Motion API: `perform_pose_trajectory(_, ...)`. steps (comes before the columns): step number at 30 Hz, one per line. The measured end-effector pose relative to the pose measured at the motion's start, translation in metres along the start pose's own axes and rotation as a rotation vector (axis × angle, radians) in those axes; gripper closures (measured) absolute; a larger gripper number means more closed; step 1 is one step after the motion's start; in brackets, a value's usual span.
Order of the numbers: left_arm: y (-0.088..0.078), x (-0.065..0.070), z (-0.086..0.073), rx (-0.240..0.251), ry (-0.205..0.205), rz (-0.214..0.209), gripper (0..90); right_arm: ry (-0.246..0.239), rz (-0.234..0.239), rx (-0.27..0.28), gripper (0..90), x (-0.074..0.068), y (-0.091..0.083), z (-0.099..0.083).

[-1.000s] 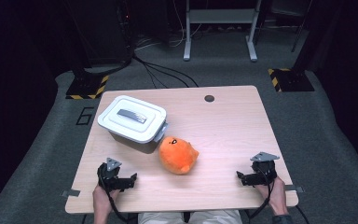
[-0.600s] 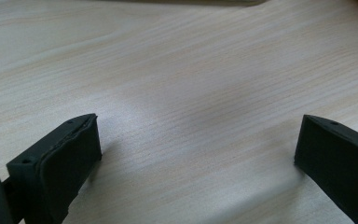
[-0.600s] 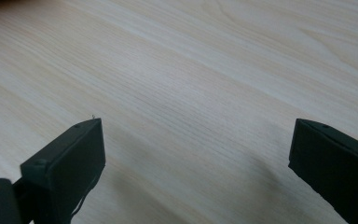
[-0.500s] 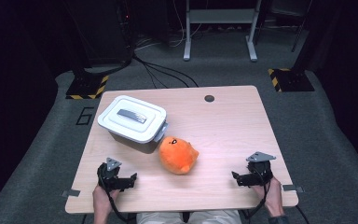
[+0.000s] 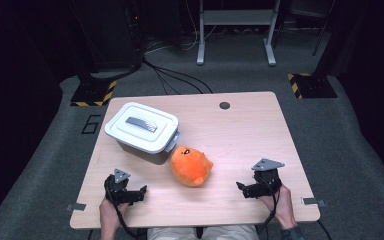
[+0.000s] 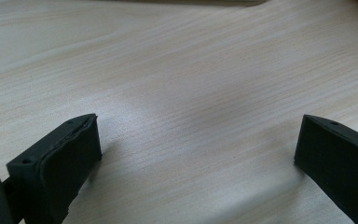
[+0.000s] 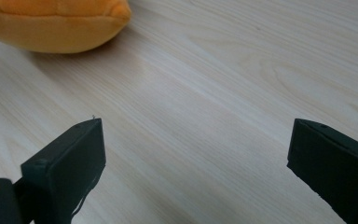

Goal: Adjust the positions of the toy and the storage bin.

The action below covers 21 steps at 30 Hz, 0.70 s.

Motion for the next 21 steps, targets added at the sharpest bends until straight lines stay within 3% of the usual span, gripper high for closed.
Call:
perform_pose_trajectory(12,0.0,0.0,0.0,0.005,-0.002,0.005,0.2,-0.069,0.066,0.014,3.7,-0.027,0.016,0.032)
perform_pose_trajectory(16,0.0,0.0,0.0,0.005,-0.002,0.005,0.2,-0.116,0.09,0.009,3.5,-0.039,0.023,0.041)
perform_pose_trajectory(21,0.0,-0.001,0.0,0.006,-0.002,0.007,0.2,-0.121,0.114,0.009,3.5,-0.047,0.027,0.048)
Point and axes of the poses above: each handheld gripper's, and its own axes: y roughly forward along the jaws, z roughly out of its top, x roughly to its right, the point moved 7 cm from there along y, roughly forward along the jaws, and after that the axes turned 11 degrees about x, right-handed, at the moved point
